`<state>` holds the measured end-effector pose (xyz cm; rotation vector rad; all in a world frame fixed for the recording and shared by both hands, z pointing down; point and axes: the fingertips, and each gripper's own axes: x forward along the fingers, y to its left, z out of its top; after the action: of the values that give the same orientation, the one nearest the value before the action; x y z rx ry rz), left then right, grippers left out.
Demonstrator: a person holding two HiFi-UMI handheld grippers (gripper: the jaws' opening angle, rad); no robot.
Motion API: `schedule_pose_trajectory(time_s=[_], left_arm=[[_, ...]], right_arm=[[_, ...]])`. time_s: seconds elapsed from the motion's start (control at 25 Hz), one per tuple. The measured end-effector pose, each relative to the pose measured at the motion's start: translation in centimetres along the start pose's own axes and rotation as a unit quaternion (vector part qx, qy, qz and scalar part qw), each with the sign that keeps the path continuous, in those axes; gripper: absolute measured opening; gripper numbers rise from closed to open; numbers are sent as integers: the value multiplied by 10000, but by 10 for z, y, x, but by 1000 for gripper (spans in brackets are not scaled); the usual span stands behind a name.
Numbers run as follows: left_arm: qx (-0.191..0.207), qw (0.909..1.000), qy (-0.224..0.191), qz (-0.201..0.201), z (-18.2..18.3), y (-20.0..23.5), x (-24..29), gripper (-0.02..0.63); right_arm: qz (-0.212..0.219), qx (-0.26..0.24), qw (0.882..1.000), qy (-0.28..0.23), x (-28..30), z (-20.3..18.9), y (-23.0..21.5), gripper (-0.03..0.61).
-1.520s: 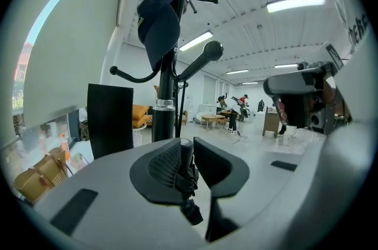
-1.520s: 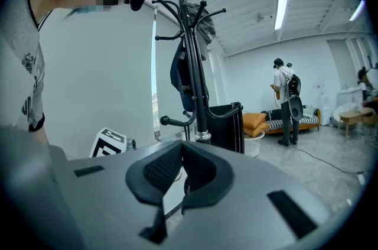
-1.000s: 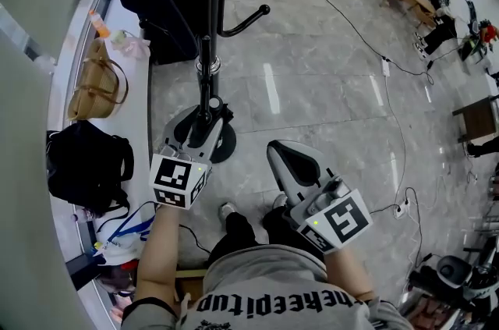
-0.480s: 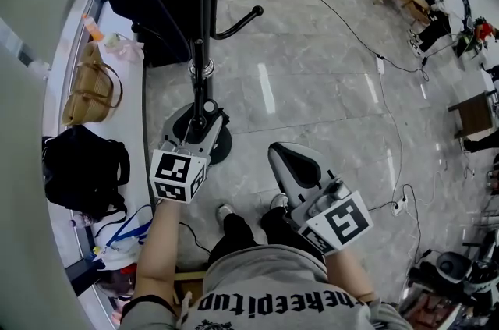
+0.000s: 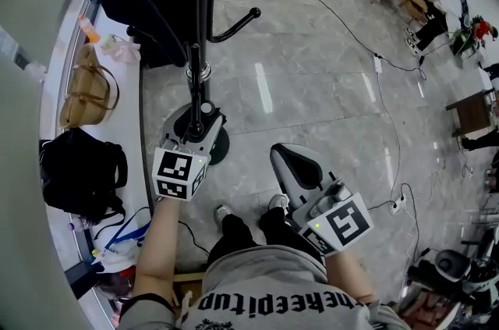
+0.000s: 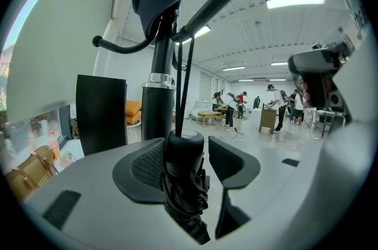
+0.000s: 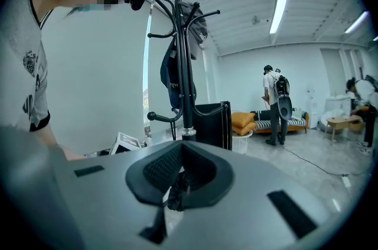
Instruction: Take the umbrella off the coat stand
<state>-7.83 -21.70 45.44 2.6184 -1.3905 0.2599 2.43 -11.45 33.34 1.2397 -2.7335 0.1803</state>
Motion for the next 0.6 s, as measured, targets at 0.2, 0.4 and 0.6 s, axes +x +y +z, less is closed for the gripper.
schedule_pose_trajectory(time_s=[0.2, 0.4, 0.6], left_arm=[[111, 9999, 8, 28, -2, 2, 4, 227], [157, 9997, 80, 159, -4, 3, 3, 215], [134, 9996, -28, 230, 5, -1, -3, 209]], right_arm=[[-14, 0, 10000, 2, 3, -1, -2, 11], [-34, 14, 10000, -2, 2, 0, -5, 11], [-34, 14, 10000, -15, -1, 1, -6, 11]])
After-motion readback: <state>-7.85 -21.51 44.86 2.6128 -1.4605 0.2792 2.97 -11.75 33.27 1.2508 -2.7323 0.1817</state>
